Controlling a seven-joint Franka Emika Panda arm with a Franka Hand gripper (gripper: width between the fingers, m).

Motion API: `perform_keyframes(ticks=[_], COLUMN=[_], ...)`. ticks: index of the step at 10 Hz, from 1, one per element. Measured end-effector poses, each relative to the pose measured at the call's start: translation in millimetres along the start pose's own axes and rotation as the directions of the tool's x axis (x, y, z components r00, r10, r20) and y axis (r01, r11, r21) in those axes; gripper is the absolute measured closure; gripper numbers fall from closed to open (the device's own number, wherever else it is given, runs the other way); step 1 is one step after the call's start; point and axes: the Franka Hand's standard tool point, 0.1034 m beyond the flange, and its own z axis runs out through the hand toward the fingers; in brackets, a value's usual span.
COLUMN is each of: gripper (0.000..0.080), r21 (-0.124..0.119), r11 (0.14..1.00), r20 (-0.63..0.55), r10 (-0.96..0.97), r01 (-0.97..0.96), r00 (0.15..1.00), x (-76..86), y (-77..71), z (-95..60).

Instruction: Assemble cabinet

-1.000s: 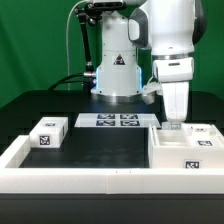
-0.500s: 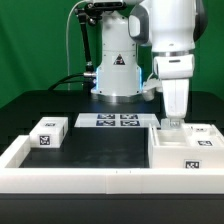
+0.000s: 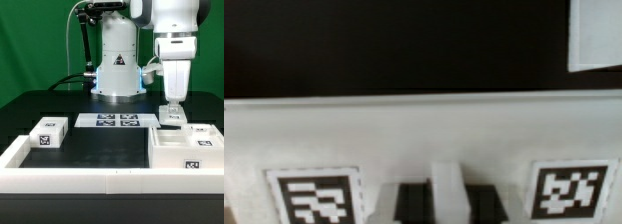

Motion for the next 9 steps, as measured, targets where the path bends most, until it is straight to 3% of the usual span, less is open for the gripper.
perform_keyframes(ticks=[3,7,9], gripper=[0.0729,0.0729,0.0729], r21=[-0.006,-0.009,-0.023], r11=[1.000,1.000,0.999], r20=[-0.006,-0.007,-0.013], r10=[0.023,0.027,0.042], r01=[-0.023,-0.027,-0.042], r00=[1.000,1.000,0.999], x=[-13.3,-12.9,-6.3], y=[13.5,17.3,27.1], z=[0.8,-0.2,-4.5])
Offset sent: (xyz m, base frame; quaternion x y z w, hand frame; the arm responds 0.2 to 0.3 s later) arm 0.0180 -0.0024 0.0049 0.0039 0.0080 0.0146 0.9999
